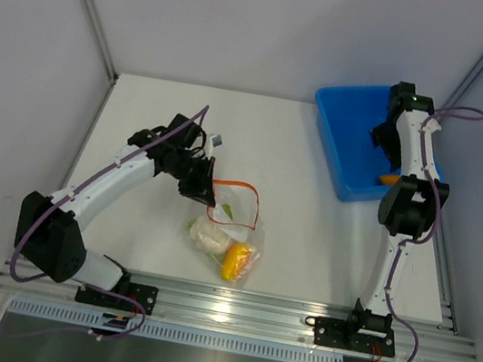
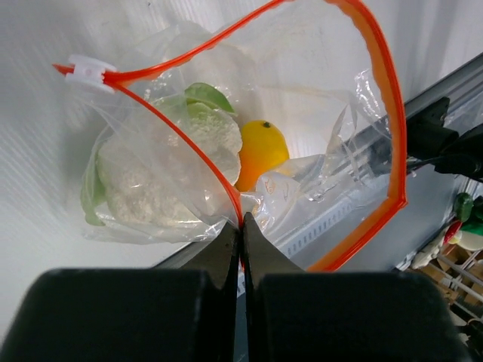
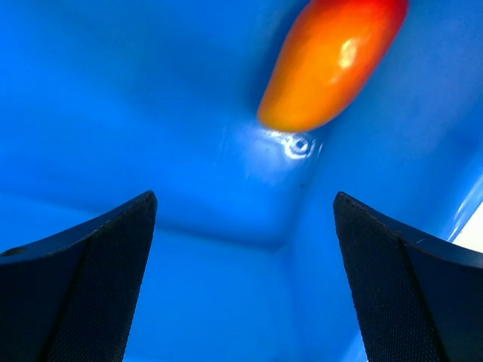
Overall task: Place the food in the zip-top bag and seal the zipper
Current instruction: Pick up the fake fruit from the bin.
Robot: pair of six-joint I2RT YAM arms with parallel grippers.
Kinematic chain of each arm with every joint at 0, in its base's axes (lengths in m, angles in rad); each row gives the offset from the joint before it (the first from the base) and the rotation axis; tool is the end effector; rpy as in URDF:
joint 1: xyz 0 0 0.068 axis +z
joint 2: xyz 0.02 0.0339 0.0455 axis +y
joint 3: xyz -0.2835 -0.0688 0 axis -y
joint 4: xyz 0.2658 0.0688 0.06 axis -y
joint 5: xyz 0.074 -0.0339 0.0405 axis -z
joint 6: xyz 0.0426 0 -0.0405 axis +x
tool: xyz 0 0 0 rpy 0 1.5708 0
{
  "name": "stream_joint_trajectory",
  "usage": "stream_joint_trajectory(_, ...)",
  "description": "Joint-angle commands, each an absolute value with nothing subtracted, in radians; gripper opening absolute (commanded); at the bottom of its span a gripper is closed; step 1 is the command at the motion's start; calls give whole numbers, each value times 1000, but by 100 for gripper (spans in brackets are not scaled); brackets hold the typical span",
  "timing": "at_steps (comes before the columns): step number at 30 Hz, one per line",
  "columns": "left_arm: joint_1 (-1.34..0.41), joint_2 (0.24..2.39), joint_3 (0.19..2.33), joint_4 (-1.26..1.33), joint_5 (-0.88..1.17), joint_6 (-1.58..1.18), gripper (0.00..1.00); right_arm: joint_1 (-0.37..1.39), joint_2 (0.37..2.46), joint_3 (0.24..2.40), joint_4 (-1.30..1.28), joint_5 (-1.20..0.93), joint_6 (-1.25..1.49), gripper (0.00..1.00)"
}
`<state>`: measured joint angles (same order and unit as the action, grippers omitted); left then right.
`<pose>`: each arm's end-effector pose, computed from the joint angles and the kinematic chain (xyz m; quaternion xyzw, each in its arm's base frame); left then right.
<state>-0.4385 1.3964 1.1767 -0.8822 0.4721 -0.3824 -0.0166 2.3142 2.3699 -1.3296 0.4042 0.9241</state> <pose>0.2579 -0.1423 0.2935 0.0808 0.9438 -0.2987 0.1163 0.5067 -0.0252 0.2887 0.4656 0.8502 -0.1149 0.2172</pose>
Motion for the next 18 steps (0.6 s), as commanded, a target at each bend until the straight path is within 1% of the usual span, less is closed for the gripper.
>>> stream_joint_trajectory(1,-445,1410,1244,-945,437,-321,0,-52,2344,2370,-1427,413,953,99)
stream_joint_trajectory(6,-445,1436,1261,-968,358,-313,1,-66,2371,2373,-1454,405,977,99)
stream_joint_trajectory(12,-445,1480,1295,-971,324,-316,1,-80,2425,2376,-1490,423,979,99)
stream_joint_trajectory(18,-445,1514,1367,-1014,287,-259,1,-92,2422,2379,-1476,436,959,99)
